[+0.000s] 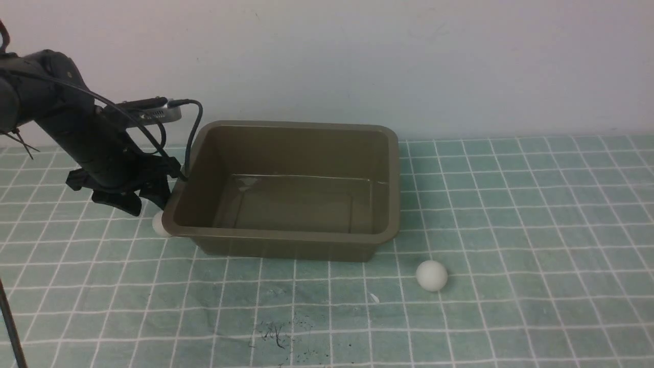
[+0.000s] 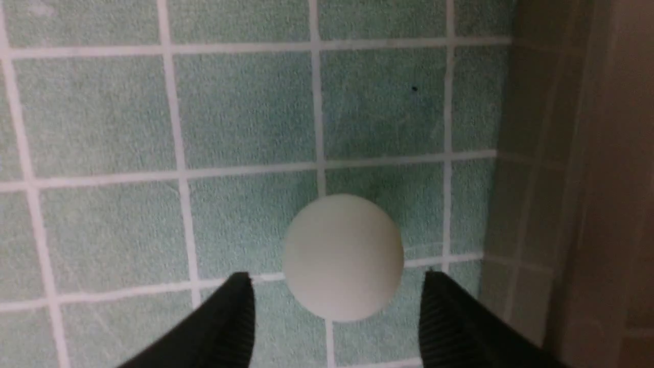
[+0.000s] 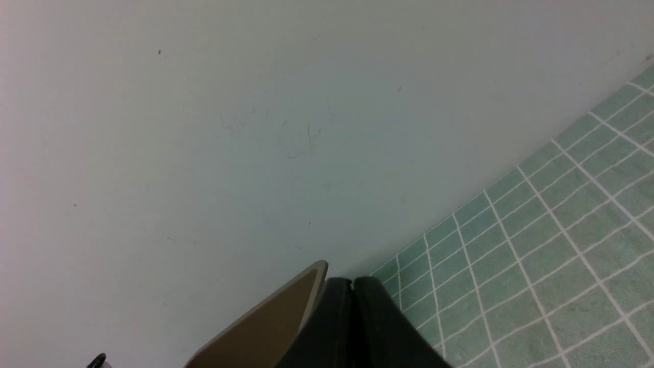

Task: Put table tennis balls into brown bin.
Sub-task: 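Reach for and grasp a ping pong ball on the table beside the basket, then drop the ball into the bin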

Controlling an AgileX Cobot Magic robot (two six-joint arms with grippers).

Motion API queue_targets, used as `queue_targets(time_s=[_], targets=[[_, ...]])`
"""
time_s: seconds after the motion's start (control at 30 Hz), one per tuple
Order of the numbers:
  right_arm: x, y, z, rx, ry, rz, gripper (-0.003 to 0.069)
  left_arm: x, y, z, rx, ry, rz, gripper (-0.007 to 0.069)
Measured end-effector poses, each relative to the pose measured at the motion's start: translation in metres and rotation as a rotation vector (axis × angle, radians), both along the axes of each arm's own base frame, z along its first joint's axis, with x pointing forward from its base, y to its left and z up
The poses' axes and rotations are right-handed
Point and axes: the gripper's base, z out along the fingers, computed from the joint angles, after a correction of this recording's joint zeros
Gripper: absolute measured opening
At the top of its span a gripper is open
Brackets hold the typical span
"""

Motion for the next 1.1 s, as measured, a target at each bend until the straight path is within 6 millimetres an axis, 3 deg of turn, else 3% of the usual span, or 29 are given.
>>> queue_targets(time_s=[0.07,0.3,0.37,0.47,0.5,0.67,0.73,0.83,0.87,0.97,1.1], targets=[[0.0,0.0,0.0,0.0,0.001,0.0,-0.0013,0.004,0.001,-0.004,0.005,-0.019,0.008,0.0467],[0.0,0.0,0.0,-0.006,0.002,0.0,-0.0013,0.008,0.001,-0.031,0.002,0.031,0.01,0.0477],[0.0,0.0,0.0,-0.008,0.001,0.0,-0.0013,0.009,0.001,-0.039,0.0,0.051,0.013,0.0448],[0.0,0.001,-0.003,-0.011,0.027,0.006,-0.0013,0.008,0.001,-0.039,0.003,0.067,0.016,0.0344],[-0.001,0.002,-0.004,-0.029,0.086,0.025,-0.0013,0.008,0.002,-0.036,0.008,0.076,0.01,0.0346],[-0.001,0.006,0.032,-0.21,0.225,0.075,-0.0011,0.009,0.004,0.004,0.038,0.034,-0.018,0.0353],[0.008,0.007,0.061,-0.351,0.329,0.112,-0.0011,0.006,0.0,0.058,0.021,-0.074,-0.027,0.0353],[0.024,0.009,0.091,-0.461,0.41,0.157,-0.001,-0.001,-0.013,0.093,-0.026,-0.16,-0.073,0.0353],[0.043,0.012,0.105,-0.521,0.5,0.202,-0.001,-0.004,-0.026,0.108,-0.049,-0.209,-0.142,0.0353],[0.085,0.018,0.128,-0.591,0.654,0.3,-0.001,-0.01,-0.062,0.121,-0.08,-0.274,-0.312,0.0353],[0.137,0.028,0.126,-0.655,0.815,0.461,-0.0005,-0.012,-0.097,0.113,-0.096,-0.257,-0.395,0.0359]])
